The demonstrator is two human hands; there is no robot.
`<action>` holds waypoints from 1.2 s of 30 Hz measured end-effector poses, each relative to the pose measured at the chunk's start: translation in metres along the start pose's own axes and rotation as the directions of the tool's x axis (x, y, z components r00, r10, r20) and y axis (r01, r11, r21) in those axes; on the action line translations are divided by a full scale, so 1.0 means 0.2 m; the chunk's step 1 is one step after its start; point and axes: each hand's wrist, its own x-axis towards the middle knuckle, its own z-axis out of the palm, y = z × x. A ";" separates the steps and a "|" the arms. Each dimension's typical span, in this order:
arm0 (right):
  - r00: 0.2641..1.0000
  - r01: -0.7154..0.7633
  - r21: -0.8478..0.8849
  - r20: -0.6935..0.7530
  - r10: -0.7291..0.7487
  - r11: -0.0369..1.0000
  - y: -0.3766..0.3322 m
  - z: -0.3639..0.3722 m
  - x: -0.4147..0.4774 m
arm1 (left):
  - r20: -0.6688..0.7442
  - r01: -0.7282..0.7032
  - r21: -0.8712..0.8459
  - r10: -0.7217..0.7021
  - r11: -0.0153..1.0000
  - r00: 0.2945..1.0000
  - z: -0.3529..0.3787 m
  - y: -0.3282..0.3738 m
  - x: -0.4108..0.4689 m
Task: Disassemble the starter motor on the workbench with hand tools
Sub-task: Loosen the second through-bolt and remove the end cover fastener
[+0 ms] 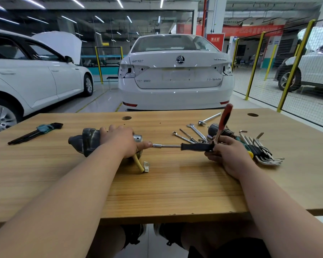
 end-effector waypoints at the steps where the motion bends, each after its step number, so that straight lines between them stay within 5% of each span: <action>1: 1.000 0.000 -0.001 -0.008 0.000 1.000 0.00 0.00 0.00 | 0.004 0.002 0.001 -0.002 1.000 1.000 0.00 0.00 0.00; 8: 0.997 0.012 -0.240 -0.076 -0.031 0.971 0.00 -0.01 0.00 | 0.032 0.010 -0.008 -0.009 1.000 0.999 -0.03 0.02 -0.02; 21: 0.997 0.076 -0.051 0.010 -0.075 0.996 0.02 -0.02 0.01 | -0.014 0.008 -0.008 -0.008 1.000 1.000 -0.01 0.01 -0.03; 27: 0.995 0.103 -0.242 0.038 -0.096 0.965 0.03 -0.03 0.01 | 0.002 0.017 -0.006 -0.017 1.000 1.000 -0.01 0.02 -0.02; 36: 1.000 0.021 0.067 0.018 -0.023 0.998 0.03 -0.04 0.02 | 0.067 0.036 0.018 -0.037 0.999 0.997 -0.05 0.04 -0.02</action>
